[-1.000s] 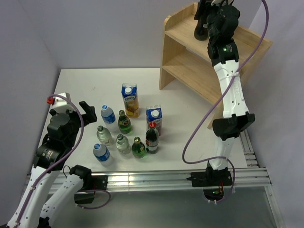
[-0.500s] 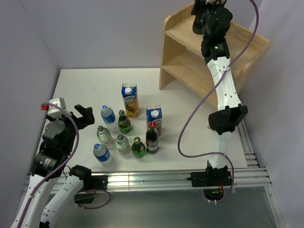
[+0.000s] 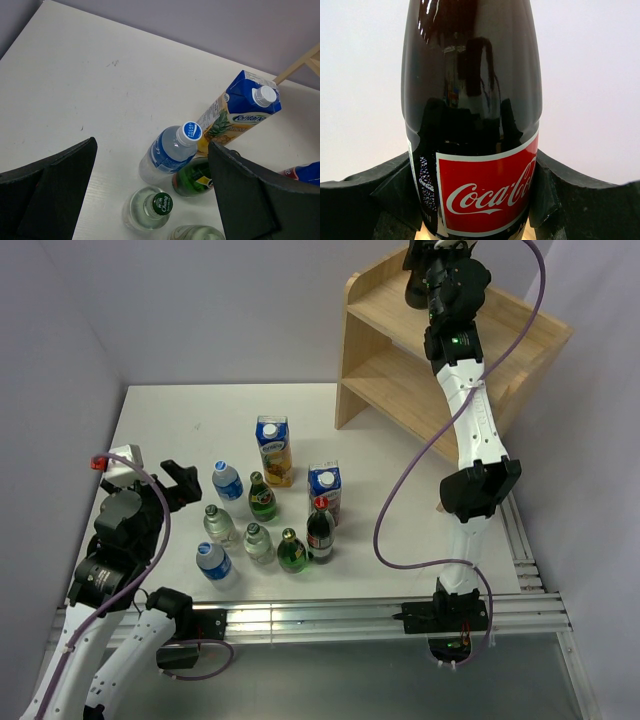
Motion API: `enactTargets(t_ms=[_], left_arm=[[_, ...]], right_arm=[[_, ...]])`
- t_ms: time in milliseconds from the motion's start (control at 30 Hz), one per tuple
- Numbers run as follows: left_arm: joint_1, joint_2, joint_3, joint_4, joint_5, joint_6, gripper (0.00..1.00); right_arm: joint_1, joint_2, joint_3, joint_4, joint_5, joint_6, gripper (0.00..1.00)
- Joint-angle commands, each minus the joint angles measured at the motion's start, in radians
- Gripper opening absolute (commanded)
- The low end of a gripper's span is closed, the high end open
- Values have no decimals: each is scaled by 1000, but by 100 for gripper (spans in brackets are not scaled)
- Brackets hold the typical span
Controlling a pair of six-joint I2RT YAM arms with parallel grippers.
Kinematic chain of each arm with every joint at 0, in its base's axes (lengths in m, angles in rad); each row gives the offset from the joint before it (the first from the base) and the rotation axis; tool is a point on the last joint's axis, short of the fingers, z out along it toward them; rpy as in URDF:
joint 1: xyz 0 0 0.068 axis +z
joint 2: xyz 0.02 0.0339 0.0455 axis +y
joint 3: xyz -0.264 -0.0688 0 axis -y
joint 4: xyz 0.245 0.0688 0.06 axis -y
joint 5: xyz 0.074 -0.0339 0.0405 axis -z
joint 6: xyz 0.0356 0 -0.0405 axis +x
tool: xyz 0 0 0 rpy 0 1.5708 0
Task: Place and organize the beverage onto the shelf
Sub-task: Place the drink on the shelf.
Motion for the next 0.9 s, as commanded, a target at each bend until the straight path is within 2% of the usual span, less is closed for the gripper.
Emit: enactTargets(t_ms=[0, 100, 200, 367, 467, 567, 600, 700, 867], left_arm=[[-2, 8, -5, 49, 21, -13, 100], [-2, 19, -5, 52, 28, -11, 99], [-2, 25, -5, 49, 35, -11, 100], [-2, 22, -7, 52, 39, -11, 99], [-2, 28, -5, 50, 41, -11, 100], [-2, 28, -2, 47, 36, -11, 100], [-2, 28, -2, 47, 35, -11, 99], [-2, 22, -2, 49, 30, -10, 99], [-2, 22, -1, 47, 31, -10, 99]], right_arm=[[-25, 56, -15, -56, -4, -7, 0], [-25, 54, -23, -65, 2, -4, 0], [-27, 65, -21, -70, 31, -8, 11], [-25, 74, -2, -99, 21, -33, 14], [-25, 72, -9, -113, 14, -39, 27], [-24, 68, -9, -113, 19, -46, 43], [-24, 65, -9, -134, 19, -46, 54], [-25, 59, -9, -142, 8, -46, 68], [-25, 49, -3, -151, 7, -31, 74]])
